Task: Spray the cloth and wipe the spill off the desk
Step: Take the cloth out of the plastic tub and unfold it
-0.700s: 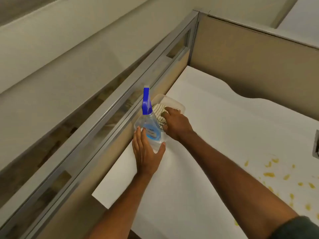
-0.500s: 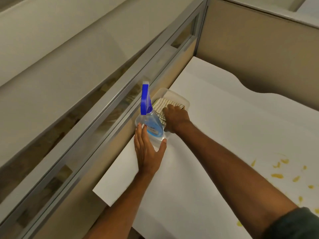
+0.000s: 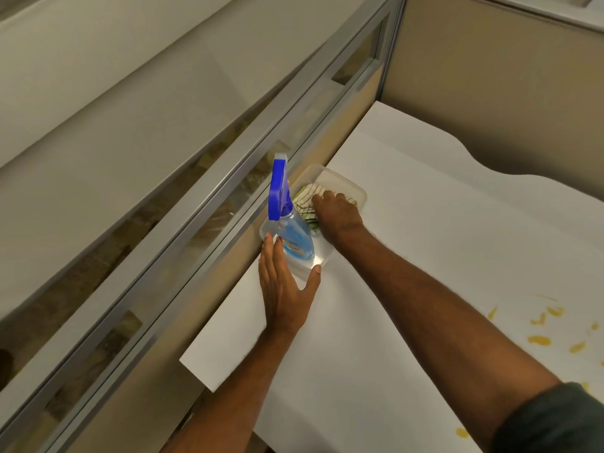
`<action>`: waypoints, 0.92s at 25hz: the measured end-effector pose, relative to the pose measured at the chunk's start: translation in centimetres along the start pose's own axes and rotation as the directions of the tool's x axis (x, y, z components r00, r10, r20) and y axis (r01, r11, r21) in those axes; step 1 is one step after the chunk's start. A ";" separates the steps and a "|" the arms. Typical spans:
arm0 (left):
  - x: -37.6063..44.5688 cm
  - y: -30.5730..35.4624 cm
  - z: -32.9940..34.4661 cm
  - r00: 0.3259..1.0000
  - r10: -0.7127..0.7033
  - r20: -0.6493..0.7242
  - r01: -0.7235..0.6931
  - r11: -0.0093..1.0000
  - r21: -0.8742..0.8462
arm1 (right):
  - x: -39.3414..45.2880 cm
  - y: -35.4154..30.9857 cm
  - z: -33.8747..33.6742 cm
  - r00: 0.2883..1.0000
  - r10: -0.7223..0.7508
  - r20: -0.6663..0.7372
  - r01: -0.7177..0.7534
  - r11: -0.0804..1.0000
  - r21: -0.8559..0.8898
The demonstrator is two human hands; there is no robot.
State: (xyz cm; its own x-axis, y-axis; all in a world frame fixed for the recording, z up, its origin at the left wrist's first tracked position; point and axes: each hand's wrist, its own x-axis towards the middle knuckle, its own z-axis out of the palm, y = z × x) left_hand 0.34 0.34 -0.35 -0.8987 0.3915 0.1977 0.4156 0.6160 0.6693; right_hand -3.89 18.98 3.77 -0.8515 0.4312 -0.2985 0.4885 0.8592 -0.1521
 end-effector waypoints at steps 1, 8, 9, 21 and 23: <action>0.0 0.1 -0.1 1.000 -0.006 0.010 0.006 1.000 0.003 | -0.3 0.2 -0.6 1.000 -0.009 -0.017 0.010 0.999 0.032; -0.3 0.6 -0.7 0.992 -0.046 0.115 0.046 0.999 0.006 | -5.1 1.3 -8.0 0.963 0.055 -0.264 0.034 0.946 0.322; -0.4 0.7 -0.8 0.991 -0.049 0.125 0.048 0.999 0.016 | -6.1 1.7 -9.3 0.955 0.101 -0.280 0.023 0.913 0.408; -5.4 8.4 -6.3 0.965 -0.124 0.229 0.225 0.841 -0.492 | -23.8 2.7 -9.9 0.951 0.305 0.047 -0.047 -0.007 0.999; -5.7 10.4 -8.1 0.954 0.031 0.300 0.151 0.813 -0.563 | -26.5 1.8 -8.6 0.953 0.290 0.091 -0.068 -0.089 0.994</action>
State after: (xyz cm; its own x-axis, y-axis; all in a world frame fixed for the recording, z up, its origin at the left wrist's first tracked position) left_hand 8.63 -0.96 11.27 -0.8021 0.5972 -0.0054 0.1234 0.1746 0.9769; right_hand 17.89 11.43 19.52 -0.6518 0.6352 -0.4144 0.2044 -0.3791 -0.9025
